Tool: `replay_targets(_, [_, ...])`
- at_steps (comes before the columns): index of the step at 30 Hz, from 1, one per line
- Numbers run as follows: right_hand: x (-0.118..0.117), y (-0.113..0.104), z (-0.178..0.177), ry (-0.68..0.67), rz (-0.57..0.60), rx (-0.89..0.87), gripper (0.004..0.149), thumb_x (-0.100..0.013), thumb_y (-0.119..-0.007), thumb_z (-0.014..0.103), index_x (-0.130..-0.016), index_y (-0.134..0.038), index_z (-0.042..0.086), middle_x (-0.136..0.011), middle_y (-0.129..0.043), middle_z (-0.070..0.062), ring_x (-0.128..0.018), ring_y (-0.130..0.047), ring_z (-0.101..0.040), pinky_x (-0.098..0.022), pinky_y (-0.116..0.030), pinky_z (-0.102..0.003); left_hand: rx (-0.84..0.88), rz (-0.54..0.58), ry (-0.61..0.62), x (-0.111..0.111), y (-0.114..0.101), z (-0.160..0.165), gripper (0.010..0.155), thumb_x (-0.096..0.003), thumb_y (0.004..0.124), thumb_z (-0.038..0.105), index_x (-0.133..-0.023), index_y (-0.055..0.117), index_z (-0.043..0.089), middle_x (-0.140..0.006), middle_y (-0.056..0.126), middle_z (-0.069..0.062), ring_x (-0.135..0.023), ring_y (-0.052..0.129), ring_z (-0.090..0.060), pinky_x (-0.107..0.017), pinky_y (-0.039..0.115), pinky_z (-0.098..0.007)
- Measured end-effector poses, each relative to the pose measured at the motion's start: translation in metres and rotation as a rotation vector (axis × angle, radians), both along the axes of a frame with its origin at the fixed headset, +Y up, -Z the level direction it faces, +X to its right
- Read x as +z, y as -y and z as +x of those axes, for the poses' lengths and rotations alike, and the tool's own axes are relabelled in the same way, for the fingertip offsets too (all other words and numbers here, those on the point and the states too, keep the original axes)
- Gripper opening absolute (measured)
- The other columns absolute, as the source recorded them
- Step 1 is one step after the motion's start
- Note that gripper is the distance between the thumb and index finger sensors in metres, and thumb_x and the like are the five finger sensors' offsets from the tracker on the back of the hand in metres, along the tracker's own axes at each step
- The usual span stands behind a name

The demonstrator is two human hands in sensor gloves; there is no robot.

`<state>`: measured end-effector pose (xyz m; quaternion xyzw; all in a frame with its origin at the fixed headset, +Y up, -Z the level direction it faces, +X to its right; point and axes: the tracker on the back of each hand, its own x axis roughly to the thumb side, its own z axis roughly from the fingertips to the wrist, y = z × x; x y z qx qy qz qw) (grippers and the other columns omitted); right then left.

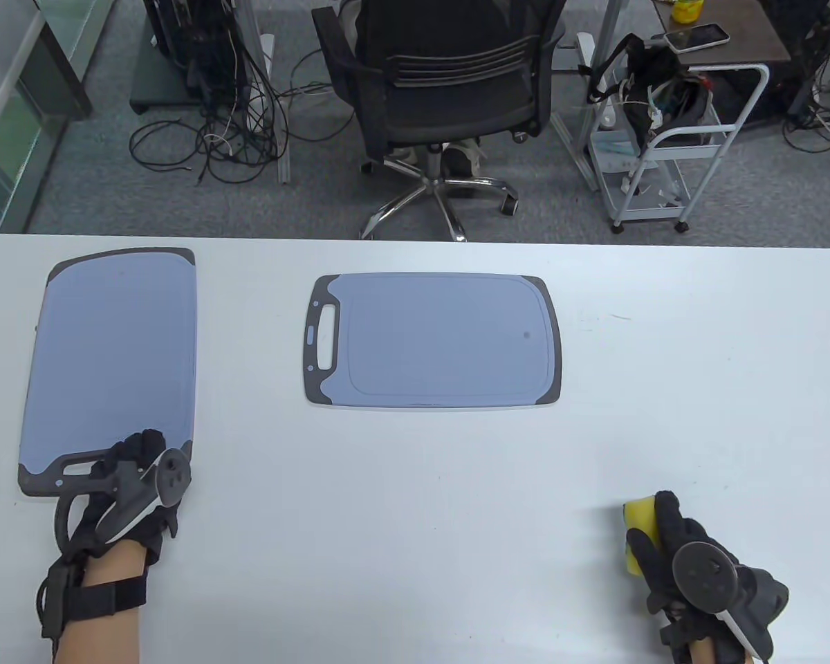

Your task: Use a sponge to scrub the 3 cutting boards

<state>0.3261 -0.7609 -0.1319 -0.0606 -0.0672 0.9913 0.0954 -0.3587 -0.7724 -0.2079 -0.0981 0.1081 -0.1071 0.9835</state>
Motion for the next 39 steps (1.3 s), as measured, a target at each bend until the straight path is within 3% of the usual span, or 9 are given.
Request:
replay_targets(4, [0.000,0.001,-0.001,0.005,-0.010,-0.001,0.073,-0.045,-0.073,0.059,-0.103,-0.065,0.016,-0.070,-0.089,-0.006,-0.043,-0.094,-0.016,-0.039,-0.084,-0.040,0.097,-0.018,-0.053,0.004,0.002,-0.014,0.077,-0.0519,0.071,0.062,-0.111,0.050,0.019,-0.111,0.065,-0.006,-0.105,0.073,-0.034,-0.076,0.063,-0.057])
replay_targets(10, [0.000,0.002,-0.002,0.010,-0.024,0.000,0.073,-0.045,-0.073,0.059,-0.103,-0.065,0.016,-0.070,-0.089,-0.006,-0.043,-0.094,-0.015,-0.040,-0.084,-0.040,0.136,-0.002,0.015,-0.003,0.005,-0.021,0.072,-0.0500,0.075,0.054,-0.109,0.058,0.016,-0.106,0.071,-0.008,-0.101,0.076,-0.036,-0.075,0.061,-0.062])
replay_targets(15, [0.000,0.002,-0.001,0.009,-0.020,-0.006,0.073,-0.045,-0.073,0.059,-0.103,-0.065,0.016,-0.070,-0.089,-0.006,-0.043,-0.094,-0.015,-0.040,-0.084,-0.040,0.169,0.015,0.055,-0.004,0.004,-0.023,0.071,-0.0510,0.070,0.053,-0.108,0.055,0.015,-0.105,0.068,-0.009,-0.100,0.073,-0.036,-0.077,0.057,-0.064])
replay_targets(19, [-0.002,0.001,0.000,0.003,-0.011,-0.004,0.073,-0.045,-0.073,0.059,-0.103,-0.065,0.016,-0.070,-0.089,-0.006,-0.043,-0.094,-0.016,-0.040,-0.084,-0.040,0.155,0.279,0.103,-0.009,-0.013,-0.002,0.071,-0.0493,0.057,0.055,-0.107,0.047,0.016,-0.101,0.061,-0.012,-0.093,0.067,-0.039,-0.077,0.051,-0.066])
replay_targets(23, [-0.002,0.001,0.000,0.004,-0.015,-0.005,0.073,-0.045,-0.073,0.059,-0.103,-0.065,0.016,-0.070,-0.089,-0.006,-0.043,-0.094,-0.016,-0.040,-0.084,-0.040,0.128,0.548,0.083,-0.009,-0.031,0.014,0.068,-0.0470,0.046,0.056,-0.102,0.043,0.015,-0.093,0.063,-0.009,-0.080,0.075,-0.030,-0.071,0.061,-0.062])
replay_targets(28, [-0.001,0.001,0.001,0.011,-0.020,-0.015,0.073,-0.045,-0.073,0.059,-0.103,-0.065,0.015,-0.070,-0.089,-0.006,-0.043,-0.094,-0.016,-0.039,-0.084,-0.040,0.439,0.801,-0.068,-0.002,-0.041,0.008,0.057,-0.0552,0.064,0.041,-0.100,0.042,0.013,-0.091,0.064,-0.010,-0.076,0.079,-0.025,-0.066,0.072,-0.056])
replay_targets(31, [-0.001,0.002,0.000,0.013,-0.032,-0.005,0.073,-0.045,-0.073,0.059,-0.103,-0.065,0.015,-0.070,-0.089,-0.006,-0.043,-0.094,-0.016,-0.039,-0.084,-0.040,0.648,0.996,-0.116,0.010,-0.050,-0.011,0.054,-0.0549,0.066,0.034,-0.099,0.042,0.013,-0.091,0.063,-0.009,-0.075,0.079,-0.024,-0.065,0.072,-0.054])
replay_targets(33, [-0.001,0.002,0.000,0.013,-0.035,-0.010,0.073,-0.045,-0.073,0.059,-0.103,-0.065,0.015,-0.070,-0.089,-0.006,-0.043,-0.094,-0.016,-0.040,-0.084,-0.040,0.751,1.077,-0.112,0.015,-0.057,-0.017,0.053,-0.0542,0.065,0.035,-0.098,0.045,0.016,-0.091,0.065,-0.007,-0.075,0.079,-0.022,-0.065,0.072,-0.052])
replay_targets(39, [0.000,-0.002,0.000,0.004,-0.004,-0.029,0.073,-0.045,-0.073,0.059,-0.103,-0.065,0.015,-0.070,-0.089,-0.006,-0.043,-0.094,-0.016,-0.039,-0.084,-0.040,1.044,1.116,-0.072,0.017,-0.073,-0.007,0.050,-0.0524,0.056,0.045,-0.097,0.052,0.022,-0.085,0.074,0.001,-0.066,0.088,-0.010,-0.061,0.083,-0.040])
